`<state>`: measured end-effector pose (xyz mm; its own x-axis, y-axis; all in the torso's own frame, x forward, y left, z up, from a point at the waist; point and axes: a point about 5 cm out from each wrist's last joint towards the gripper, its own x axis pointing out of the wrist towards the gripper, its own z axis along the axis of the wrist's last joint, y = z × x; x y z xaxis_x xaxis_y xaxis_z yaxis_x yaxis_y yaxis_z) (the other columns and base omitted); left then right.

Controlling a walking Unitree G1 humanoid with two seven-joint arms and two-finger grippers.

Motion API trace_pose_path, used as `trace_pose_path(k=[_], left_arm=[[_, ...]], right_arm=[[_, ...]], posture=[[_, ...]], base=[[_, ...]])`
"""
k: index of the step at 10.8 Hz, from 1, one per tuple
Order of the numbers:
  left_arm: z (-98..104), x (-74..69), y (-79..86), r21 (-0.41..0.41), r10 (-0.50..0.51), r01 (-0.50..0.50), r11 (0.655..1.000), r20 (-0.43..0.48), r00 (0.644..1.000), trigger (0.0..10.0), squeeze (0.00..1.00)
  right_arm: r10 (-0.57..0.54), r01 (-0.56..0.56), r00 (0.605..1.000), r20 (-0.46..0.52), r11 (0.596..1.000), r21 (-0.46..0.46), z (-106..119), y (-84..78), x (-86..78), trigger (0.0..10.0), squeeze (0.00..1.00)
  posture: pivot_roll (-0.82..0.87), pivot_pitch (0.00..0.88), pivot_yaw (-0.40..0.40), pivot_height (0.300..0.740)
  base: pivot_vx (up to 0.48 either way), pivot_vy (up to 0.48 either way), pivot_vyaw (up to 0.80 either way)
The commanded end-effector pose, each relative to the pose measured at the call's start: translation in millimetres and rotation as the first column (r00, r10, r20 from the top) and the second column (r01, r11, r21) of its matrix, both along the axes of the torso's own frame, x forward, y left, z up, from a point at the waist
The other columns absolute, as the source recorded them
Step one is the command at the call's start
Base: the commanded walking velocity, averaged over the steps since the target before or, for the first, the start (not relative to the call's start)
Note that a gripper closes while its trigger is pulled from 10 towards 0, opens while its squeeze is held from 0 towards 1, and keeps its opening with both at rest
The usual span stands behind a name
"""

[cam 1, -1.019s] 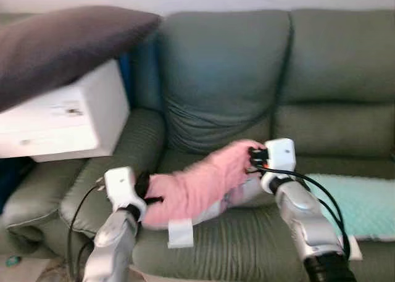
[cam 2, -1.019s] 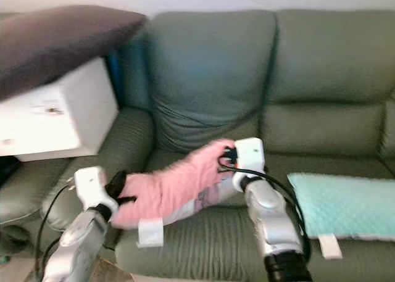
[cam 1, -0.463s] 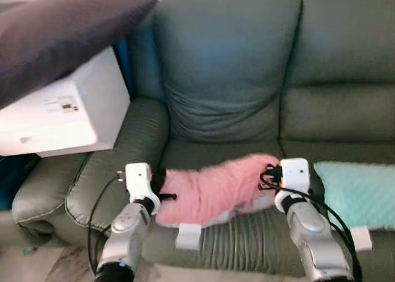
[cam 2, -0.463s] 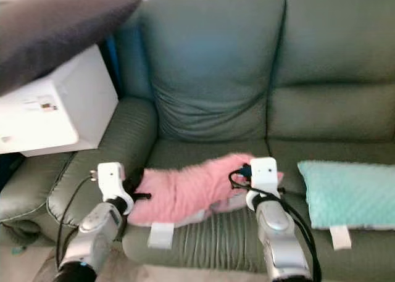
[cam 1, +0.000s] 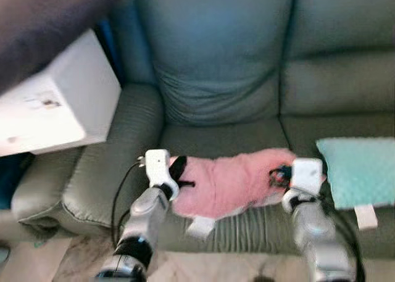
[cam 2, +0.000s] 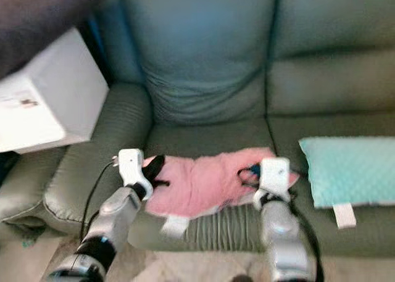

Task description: Move the pillow to the sofa

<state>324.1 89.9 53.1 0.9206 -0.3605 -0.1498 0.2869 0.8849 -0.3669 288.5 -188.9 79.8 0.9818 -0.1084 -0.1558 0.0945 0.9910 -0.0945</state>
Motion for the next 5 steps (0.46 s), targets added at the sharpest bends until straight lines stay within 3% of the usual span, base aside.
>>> trace_pose_path(k=[1,2,4,5], left_arm=[[0,1.9,2.9,-0.002,0.013,-0.013,1.0,0.0,1.0,10.0,0.0],[2,5.5,1.7,-0.017,0.031,-0.031,0.999,-0.003,1.0,10.0,0.0],[10,17.2,-6.3,-0.022,0.052,-0.052,0.998,-0.016,0.999,10.0,0.0],[15,21.9,-8.4,-0.024,0.055,-0.056,0.998,-0.013,0.998,10.0,0.24]], right_arm=[[-0.005,0.005,1.0,0.018,1.0,0.011,2,3.0,3.4,10.0,0.0],[-0.012,0.012,0.999,0.029,1.0,0.003,5,0.8,7.7,10.0,0.0],[-0.035,0.037,0.998,0.054,0.999,-0.032,11,-5.7,33.2,10.0,0.0],[-0.047,0.05,0.997,0.067,0.998,-0.035,16,-7.8,40.0,10.0,0.0]], posture=[[-0.33,0.255,0.185,0.74],[-0.34,0.269,0.183,0.74],[-0.32,0.292,0.176,0.74],[-0.32,0.299,0.179,0.74]], base=[[0.0,0.0,0.0],[0.0,0.0,0.0],[0.0,0.0,0.0],[0.0,0.0,0.0]])
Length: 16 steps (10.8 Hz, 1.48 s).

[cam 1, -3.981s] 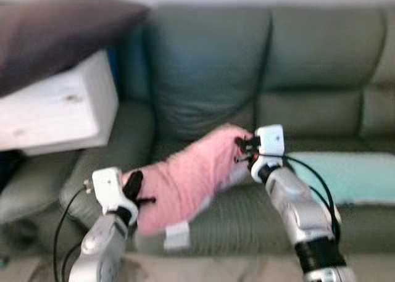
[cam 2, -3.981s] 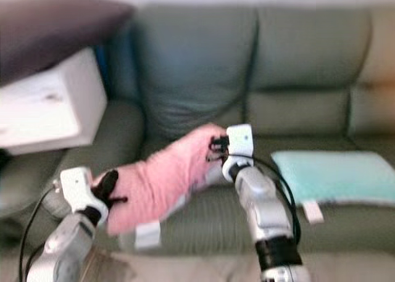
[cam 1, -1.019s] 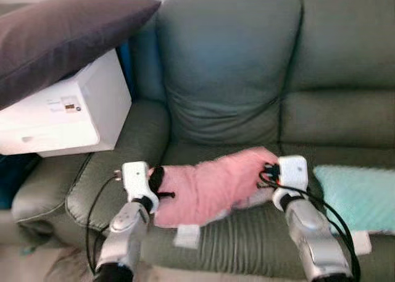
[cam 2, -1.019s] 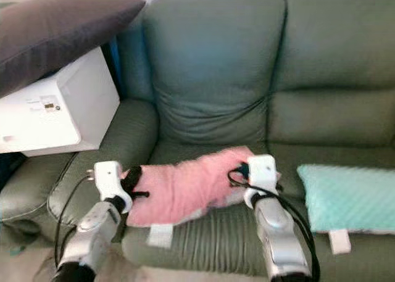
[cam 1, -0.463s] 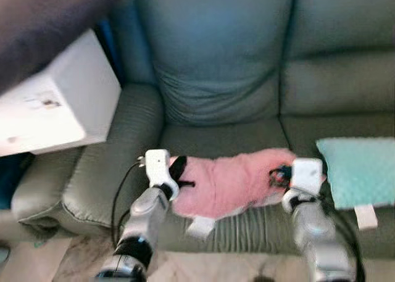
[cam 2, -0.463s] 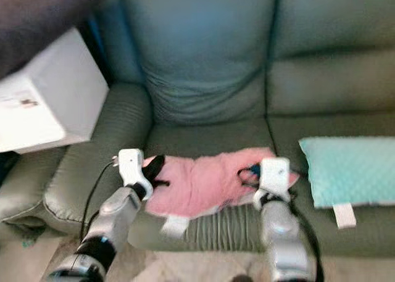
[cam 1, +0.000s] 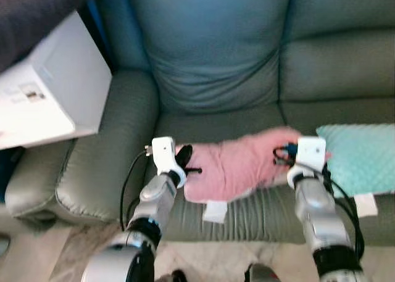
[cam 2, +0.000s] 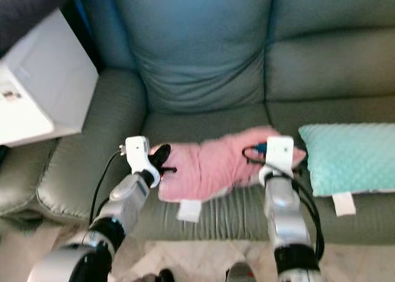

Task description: Move the pillow to the sofa

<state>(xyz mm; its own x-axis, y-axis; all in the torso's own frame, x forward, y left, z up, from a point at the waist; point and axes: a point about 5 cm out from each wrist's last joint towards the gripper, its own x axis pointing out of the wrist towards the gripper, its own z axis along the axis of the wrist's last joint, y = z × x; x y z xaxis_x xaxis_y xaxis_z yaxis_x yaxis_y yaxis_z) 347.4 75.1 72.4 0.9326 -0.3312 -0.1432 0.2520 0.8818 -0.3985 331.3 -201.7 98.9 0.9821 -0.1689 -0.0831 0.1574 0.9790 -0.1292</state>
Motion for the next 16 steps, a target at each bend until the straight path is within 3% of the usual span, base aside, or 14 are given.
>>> trace_pose_path(k=[1,2,3,5,10,12,13,15,16], left_arm=[[8,6.5,2.6,-0.003,0.019,-0.019,1.0,0.018,1.0,10.0,0.36],[24,15.7,-1.2,-0.009,0.016,-0.016,1.0,0.058,0.998,10.0,1.0],[40,24.3,-1.9,-0.014,0.024,-0.023,1.0,0.1,0.995,10.0,1.0],[49,30.8,3.0,0.014,0.039,-0.041,0.999,0.119,0.992,10.0,1.0],[25,21.0,15.8,0.051,0.065,-0.068,0.996,0.05,0.997,10.0,1.0],[20,20.7,34.7,0.048,0.108,-0.109,0.993,0.01,0.994,10.0,1.0],[10,15.9,46.0,0.06,0.124,-0.123,0.991,-0.027,0.992,10.0,1.0],[-20,-1.2,61.0,0.091,0.166,-0.152,0.984,-0.184,0.969,10.0,1.0],[-43,-19.1,66.9,0.12,0.172,-0.144,0.982,-0.26,0.95,10.0,1.0]], right_arm=[[-0.004,0.004,1.0,0.017,1.0,0.018,1,2.4,5.0,10.0,0.0],[-0.015,0.013,0.999,0.047,0.999,0.033,9,-0.5,12.9,10.0,1.0],[-0.004,0.0,0.997,0.078,0.999,0.052,15,0.7,18.3,10.0,1.0],[0.022,-0.027,0.994,0.103,0.999,0.047,19,6.1,23.0,10.0,1.0],[0.096,-0.104,0.991,0.092,0.991,0.08,1,26.6,12.0,10.0,1.0],[0.137,-0.144,0.987,0.079,0.985,0.096,1,35.1,7.5,10.0,1.0],[0.168,-0.171,0.985,0.043,0.982,0.079,-1,42.2,1.6,10.0,1.0],[0.174,-0.168,0.982,-0.072,0.982,0.083,-9,43.1,-7.2,10.0,1.0],[0.212,-0.196,0.965,-0.157,0.974,0.112,-15,46.5,-16.3,10.0,1.0]], posture=[[-0.32,0.308,0.182,0.74],[-0.32,0.312,0.182,0.74],[-0.32,0.317,0.181,0.74],[-0.32,0.32,0.185,0.74],[-0.29,0.315,0.189,0.74],[-0.27,0.295,0.183,0.74],[-0.27,0.289,0.179,0.74],[-0.27,0.276,0.169,0.74],[-0.28,0.267,0.163,0.74]], base=[[0.0,0.0,0.0],[0.0,0.0,0.0],[0.0,0.0,0.0],[0.0,0.0,0.0],[0.0,0.0,0.0],[0.0,0.0,0.0],[0.0,0.0,0.0],[0.0,0.0,0.0],[0.0,0.0,0.0]])
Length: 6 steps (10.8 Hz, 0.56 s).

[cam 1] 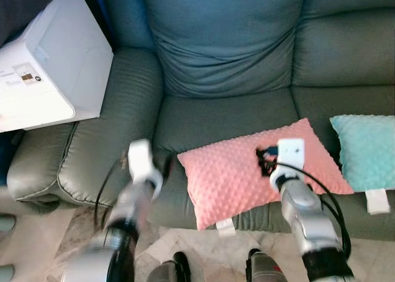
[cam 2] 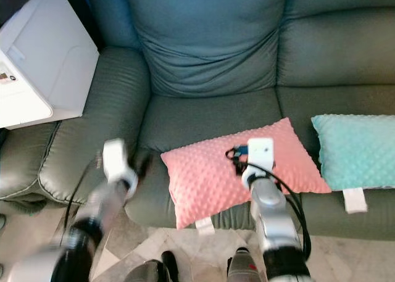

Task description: Move the pillow to the sofa

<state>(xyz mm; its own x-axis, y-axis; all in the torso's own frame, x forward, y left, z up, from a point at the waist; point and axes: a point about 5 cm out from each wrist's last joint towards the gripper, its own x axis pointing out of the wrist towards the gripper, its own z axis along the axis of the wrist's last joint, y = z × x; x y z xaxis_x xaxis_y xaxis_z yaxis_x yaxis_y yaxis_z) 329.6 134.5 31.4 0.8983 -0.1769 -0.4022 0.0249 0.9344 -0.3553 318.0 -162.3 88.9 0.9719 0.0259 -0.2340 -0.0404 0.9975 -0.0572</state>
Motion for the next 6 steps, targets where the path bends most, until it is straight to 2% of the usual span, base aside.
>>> trace_pose_path(k=[1,2,4,5,6], left_arm=[[-14,-11.6,7.6,0.012,0.006,-0.005,1.0,-0.071,0.997,10.0,1.0],[-34,-32.4,1.9,-0.05,-0.026,0.018,0.999,-0.176,0.984,10.0,1.0],[-49,-58.7,-11.2,-0.1,-0.112,0.09,0.991,-0.256,0.96,10.0,1.0],[-53,-66.7,-19.1,-0.155,-0.129,0.087,0.984,-0.285,0.95,10.0,1.0],[-52,-71.8,-35.6,-0.217,-0.18,0.117,0.969,-0.299,0.937,10.0,1.0]], right_arm=[[0.046,-0.046,0.997,-0.063,0.999,0.002,-7,9.3,-7.7,10.0,1.0],[0.045,-0.045,0.996,-0.078,0.999,-0.001,-8,8.3,-11.9,10.0,1.0],[0.014,-0.017,0.995,-0.103,1.0,-0.025,-4,5.6,-17.9,10.0,1.0],[0.024,-0.028,0.993,-0.114,0.999,-0.034,-2,8.2,-21.3,10.0,1.0],[0.047,-0.052,0.991,-0.128,0.998,-0.041,-3,11.1,-26.7,10.0,0.99]], posture=[[-0.28,0.26,0.161,0.74],[-0.27,0.253,0.162,0.74],[-0.28,0.244,0.165,0.74],[-0.28,0.241,0.163,0.74],[-0.29,0.239,0.157,0.74]], base=[[0.0,0.0,0.0],[0.0,0.0,0.0],[0.0,0.0,0.0],[0.0,0.0,0.0],[0.0,0.0,0.0]])
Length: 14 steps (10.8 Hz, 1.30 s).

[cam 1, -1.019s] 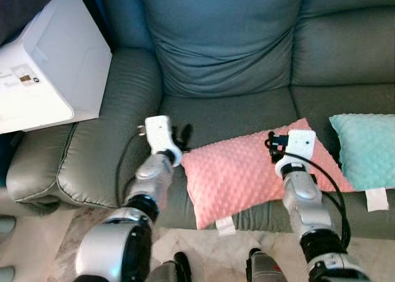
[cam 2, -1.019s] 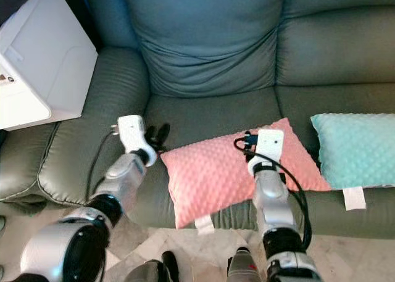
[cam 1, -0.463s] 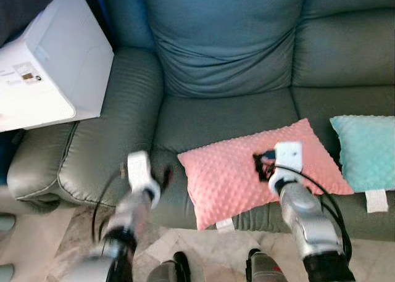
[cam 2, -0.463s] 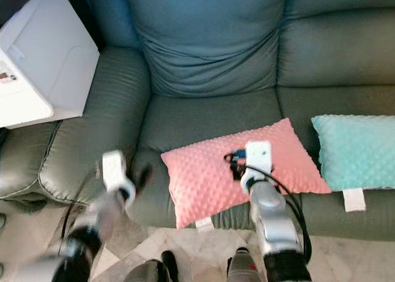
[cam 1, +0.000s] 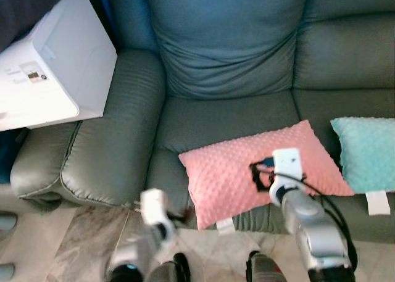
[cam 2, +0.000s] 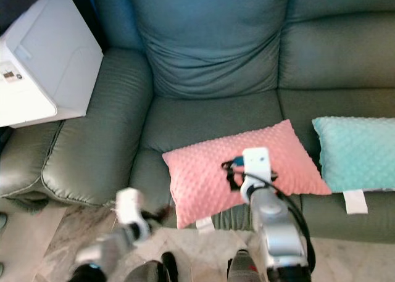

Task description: Move the pillow to the sofa

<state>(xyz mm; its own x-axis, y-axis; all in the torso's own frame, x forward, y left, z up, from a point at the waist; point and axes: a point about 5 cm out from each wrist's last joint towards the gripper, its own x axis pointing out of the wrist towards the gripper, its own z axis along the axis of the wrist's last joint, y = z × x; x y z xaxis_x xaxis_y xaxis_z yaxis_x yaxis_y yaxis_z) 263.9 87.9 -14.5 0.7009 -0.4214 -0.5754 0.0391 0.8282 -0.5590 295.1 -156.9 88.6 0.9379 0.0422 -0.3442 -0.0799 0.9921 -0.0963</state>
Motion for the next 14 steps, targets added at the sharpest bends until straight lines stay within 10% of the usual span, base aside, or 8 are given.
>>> trace_pose_path(k=[1,2,3,14], left_arm=[[-3,-3.8,2.4,-0.02,0.024,-0.024,1.0,-0.027,0.999,10.0,1.0],[4,-0.7,-8.6,-0.07,0.044,-0.046,0.997,-0.029,0.999,10.0,0.97],[4,-1.1,-18.6,-0.077,0.006,-0.01,0.997,-0.054,0.999,10.0,0.0],[1,-4.0,-73.5,-0.094,0.078,-0.077,0.993,0.003,0.997,10.0,0.0]], right_arm=[[0.018,-0.018,1.0,-0.018,1.0,0.002,-3,5.2,-5.0,10.0,0.98],[0.023,-0.023,0.999,-0.026,1.0,0.002,-2,4.3,-7.3,10.0,0.12],[0.028,-0.028,0.999,-0.036,1.0,0.002,0,3.9,-9.9,10.0,0.0],[0.09,-0.101,0.992,0.086,0.987,0.128,32,11.0,-26.2,10.0,0.0]], posture=[[-0.29,0.239,0.157,0.74],[-0.29,0.241,0.153,0.74],[-0.31,0.245,0.148,0.74],[-0.37,0.305,0.13,0.74]], base=[[0.0,0.0,0.0],[0.0,0.0,0.0],[0.0,0.0,0.0],[0.0,0.0,0.0]])
